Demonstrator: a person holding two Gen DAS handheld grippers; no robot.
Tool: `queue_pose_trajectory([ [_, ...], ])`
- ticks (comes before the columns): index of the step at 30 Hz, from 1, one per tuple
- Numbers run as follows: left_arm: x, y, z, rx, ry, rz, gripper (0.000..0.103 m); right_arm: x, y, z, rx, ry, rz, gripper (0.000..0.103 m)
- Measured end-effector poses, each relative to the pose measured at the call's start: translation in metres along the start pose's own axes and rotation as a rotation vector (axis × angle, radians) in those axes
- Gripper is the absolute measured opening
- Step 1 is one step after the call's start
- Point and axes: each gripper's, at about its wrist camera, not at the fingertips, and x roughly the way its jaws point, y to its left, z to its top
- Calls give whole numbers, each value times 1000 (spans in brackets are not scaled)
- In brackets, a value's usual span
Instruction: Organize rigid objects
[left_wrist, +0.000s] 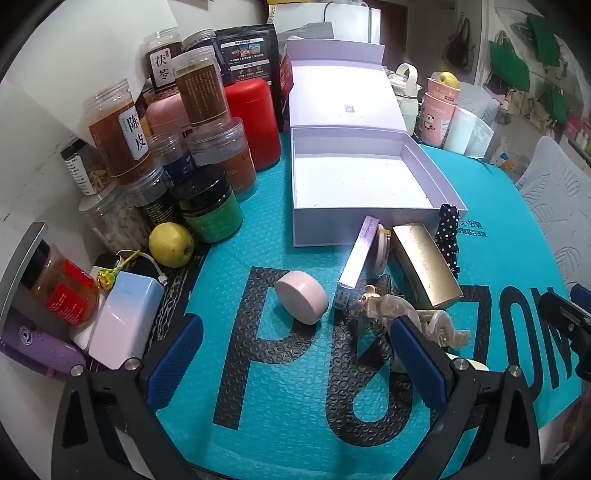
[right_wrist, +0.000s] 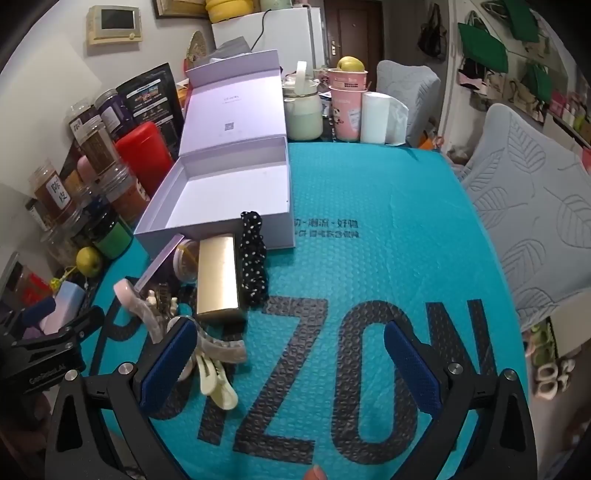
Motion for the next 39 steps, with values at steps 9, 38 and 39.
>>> queue_pose_trajectory([
  [9,1,0,0,7,3,-16,103,-2,0,-1,3,-10,-1,103],
  [38,-5,0,0,15,-8,-16,103,-5,0,-2,3,-14,7,103],
  [39,-4,0,0,15,-7,-17,103,-5,0,-2,2,-14,5,103],
])
